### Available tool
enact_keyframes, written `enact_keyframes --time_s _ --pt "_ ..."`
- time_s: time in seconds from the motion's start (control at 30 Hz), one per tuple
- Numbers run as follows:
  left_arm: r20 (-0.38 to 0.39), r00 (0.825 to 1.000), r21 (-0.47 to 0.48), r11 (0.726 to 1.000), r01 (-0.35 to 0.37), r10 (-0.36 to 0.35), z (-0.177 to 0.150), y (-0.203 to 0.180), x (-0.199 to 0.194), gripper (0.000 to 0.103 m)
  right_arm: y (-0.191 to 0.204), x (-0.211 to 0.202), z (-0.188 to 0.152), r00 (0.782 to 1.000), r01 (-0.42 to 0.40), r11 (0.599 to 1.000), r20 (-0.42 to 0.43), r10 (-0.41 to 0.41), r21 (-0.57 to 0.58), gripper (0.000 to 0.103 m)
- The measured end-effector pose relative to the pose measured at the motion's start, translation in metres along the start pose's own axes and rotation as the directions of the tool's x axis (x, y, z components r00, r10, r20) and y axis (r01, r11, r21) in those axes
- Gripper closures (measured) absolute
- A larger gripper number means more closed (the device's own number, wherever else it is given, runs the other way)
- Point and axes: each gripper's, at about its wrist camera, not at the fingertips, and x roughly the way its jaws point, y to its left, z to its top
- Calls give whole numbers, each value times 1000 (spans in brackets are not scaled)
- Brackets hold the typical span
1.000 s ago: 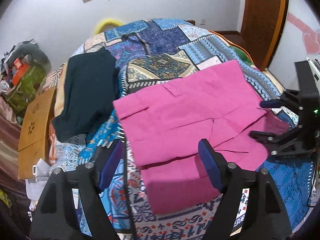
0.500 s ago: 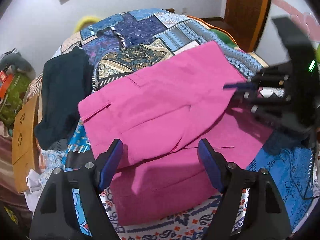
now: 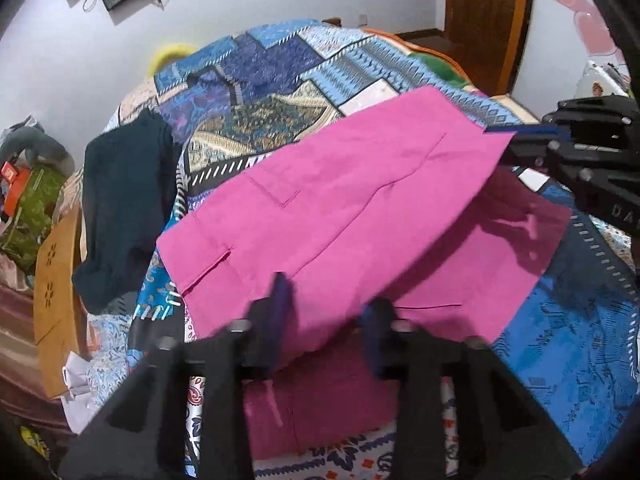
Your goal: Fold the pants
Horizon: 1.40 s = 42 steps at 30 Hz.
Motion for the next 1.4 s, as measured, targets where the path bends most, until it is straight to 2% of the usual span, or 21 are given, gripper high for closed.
enact_keyframes --time_s 0.07,0.17,0.3,0.43,0.6,0.93,1.23,1.3,1.33,1.37,1.4 --pt "20 1000 12 1000 -2 1 -1 -3 -8 89 1 -3 -3 1000 -2 1000 1 2 -9 98" --pt "46 999 8 1000 6 -7 -4 -3 -20 91 6 -12 -10 1000 -14 1000 10 14 -6 98" --pt "67 997 -15 999 34 -32 -11 -1 -33 92 12 -19 -19 1000 -23 1000 17 23 -3 98" --pt "78 996 0 999 44 -43 -18 -6 -40 92 18 -24 -30 1000 -23 1000 10 23 -8 98" --pt "61 996 13 997 70 -71 -30 -12 -36 92 19 -27 -41 999 -48 999 -11 48 18 98" --pt "44 991 -25 992 125 -124 -43 -8 -43 91 28 -34 -55 997 -70 996 -25 71 47 97" --pt "60 989 -78 987 139 -135 -54 5 -64 82 26 -47 -61 995 -93 991 -19 95 96 95" --pt "79 991 -78 990 115 -109 -55 10 -69 72 26 -51 -61 995 -101 989 -10 102 105 95" --pt "88 992 -85 991 101 -94 -56 13 -71 64 26 -54 -61 995 -103 989 -5 104 111 95" --pt "92 992 -96 991 94 -85 -57 17 -72 59 26 -55 -61 995 -103 988 -2 104 112 95" --pt "93 992 -108 990 91 -82 -57 20 -72 59 26 -57 -62 995 -102 988 4 103 114 95"
